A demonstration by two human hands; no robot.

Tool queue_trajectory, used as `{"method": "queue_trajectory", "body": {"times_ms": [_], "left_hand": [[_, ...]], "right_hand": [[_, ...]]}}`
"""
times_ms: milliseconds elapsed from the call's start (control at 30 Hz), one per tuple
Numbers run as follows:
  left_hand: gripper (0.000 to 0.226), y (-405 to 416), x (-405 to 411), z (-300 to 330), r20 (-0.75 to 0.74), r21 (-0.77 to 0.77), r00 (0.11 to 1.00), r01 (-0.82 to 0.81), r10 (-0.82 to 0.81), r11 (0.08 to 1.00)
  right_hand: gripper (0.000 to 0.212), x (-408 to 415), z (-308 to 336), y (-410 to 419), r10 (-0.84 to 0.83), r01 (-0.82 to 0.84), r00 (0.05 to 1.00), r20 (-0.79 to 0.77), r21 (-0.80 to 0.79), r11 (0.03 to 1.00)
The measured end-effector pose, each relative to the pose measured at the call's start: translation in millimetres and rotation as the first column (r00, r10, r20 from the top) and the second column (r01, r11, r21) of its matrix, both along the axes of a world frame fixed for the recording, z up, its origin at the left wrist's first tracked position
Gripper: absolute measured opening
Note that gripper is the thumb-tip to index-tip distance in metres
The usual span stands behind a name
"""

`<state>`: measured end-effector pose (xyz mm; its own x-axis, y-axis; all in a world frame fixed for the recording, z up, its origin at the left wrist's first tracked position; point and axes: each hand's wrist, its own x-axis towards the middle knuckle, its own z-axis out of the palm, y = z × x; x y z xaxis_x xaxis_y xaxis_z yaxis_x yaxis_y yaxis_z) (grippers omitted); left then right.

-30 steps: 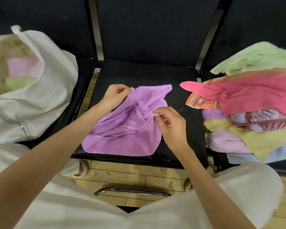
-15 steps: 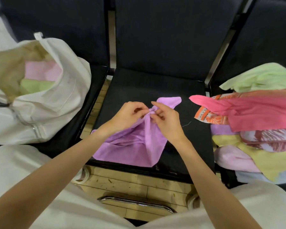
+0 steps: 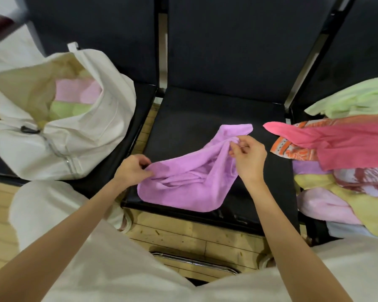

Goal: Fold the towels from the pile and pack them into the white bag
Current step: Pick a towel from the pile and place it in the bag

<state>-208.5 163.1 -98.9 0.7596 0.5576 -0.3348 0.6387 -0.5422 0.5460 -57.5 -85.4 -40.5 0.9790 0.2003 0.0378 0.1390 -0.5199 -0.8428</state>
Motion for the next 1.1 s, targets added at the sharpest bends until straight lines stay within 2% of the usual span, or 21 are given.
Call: {"method": "queue_trajectory", "body": {"times_ms": [133,200,233,267,300,367,433,467,500,567,633,667,700,733,933,1033,1100], "left_hand": [[0.015,-1.9,-21.0,-1.1,-0.019,0.027,0.999,-0.039,0.040,0.999],[0.014,-6.4,-22.7,1.2,-0.004,0.026,0.991,-0.130,0.130,0.991],[0.015,-7.9,-22.0,2.5,0.041,-0.031,0.976,-0.212,0.213,0.977],[0.018,-9.5,-20.9,6.2,0.101,-0.149,0.939,-0.311,0.328,0.939],[0.019,-11.6,-19.3,13.3,0.147,-0.314,0.878,-0.395,0.455,0.863],[0.011,-15.6,-13.1,31.5,0.117,-0.626,0.775,-0.428,0.621,0.652],[0.009,-18.7,-4.2,51.0,0.063,-0.774,0.775,-0.361,0.629,0.521],[0.012,-20.0,0.0,60.4,0.061,-0.798,0.793,-0.326,0.606,0.507],[0.013,-21.7,4.2,69.8,0.080,-0.797,0.816,-0.292,0.573,0.528],[0.010,-22.7,10.2,85.2,0.171,-0.709,0.879,-0.204,0.445,0.675],[0.009,-19.0,13.3,96.0,0.236,-0.439,0.953,-0.071,0.191,0.896],[0.008,-16.4,14.5,100.0,0.241,-0.269,0.966,-0.020,0.088,0.963],[0.007,-12.7,15.6,102.1,0.241,-0.142,0.970,-0.005,0.039,0.990],[0.006,-8.3,16.2,103.4,0.233,-0.080,0.972,-0.015,0.034,0.997],[0.012,-1.1,18.2,112.8,0.106,-0.077,0.969,-0.217,0.225,0.973],[0.006,-2.9,14.8,114.5,0.006,-0.251,0.927,-0.361,0.374,0.898],[0.015,3.1,16.3,119.3,-0.011,-0.470,0.880,-0.424,0.475,0.774]], "right_hand": [[0.010,-6.6,-0.5,-0.9,-0.016,0.016,1.000,-0.008,0.034,0.999],[0.011,-9.2,1.1,-2.4,-0.011,0.010,1.000,0.011,0.059,0.998],[0.011,-10.4,2.1,-3.7,-0.012,0.010,1.000,0.025,0.059,0.998],[0.010,-11.0,2.8,-5.7,-0.016,0.014,0.999,0.036,0.059,0.998],[0.009,-10.6,2.7,-8.5,-0.026,0.023,0.999,0.047,0.063,0.998],[0.009,-9.7,5.1,-14.1,-0.064,0.058,0.996,0.065,0.091,0.994],[0.013,-9.7,12.1,-18.4,-0.107,0.096,0.992,0.064,0.153,0.983],[0.013,-10.0,16.8,-19.8,-0.126,0.112,0.990,0.066,0.187,0.976],[0.012,-10.4,23.1,-21.1,-0.145,0.126,0.986,0.081,0.207,0.970],[0.009,-10.7,38.8,-22.7,-0.186,0.155,0.973,0.136,0.212,0.965],[0.010,-6.9,53.9,-25.9,-0.231,0.183,0.958,0.168,0.262,0.948],[0.010,-4.1,61.1,-28.4,-0.250,0.191,0.952,0.175,0.296,0.936],[0.011,-0.7,66.3,-31.4,-0.262,0.195,0.948,0.183,0.319,0.927],[0.011,1.9,71.5,-34.2,-0.267,0.196,0.944,0.193,0.324,0.926],[0.014,3.2,84.1,-47.0,-0.232,0.190,0.945,0.229,0.191,0.963],[0.014,7.3,83.2,-57.3,-0.239,0.203,0.946,0.217,0.175,0.963],[0.015,12.9,80.5,-66.5,-0.214,0.194,0.947,0.239,0.105,0.975]]}}
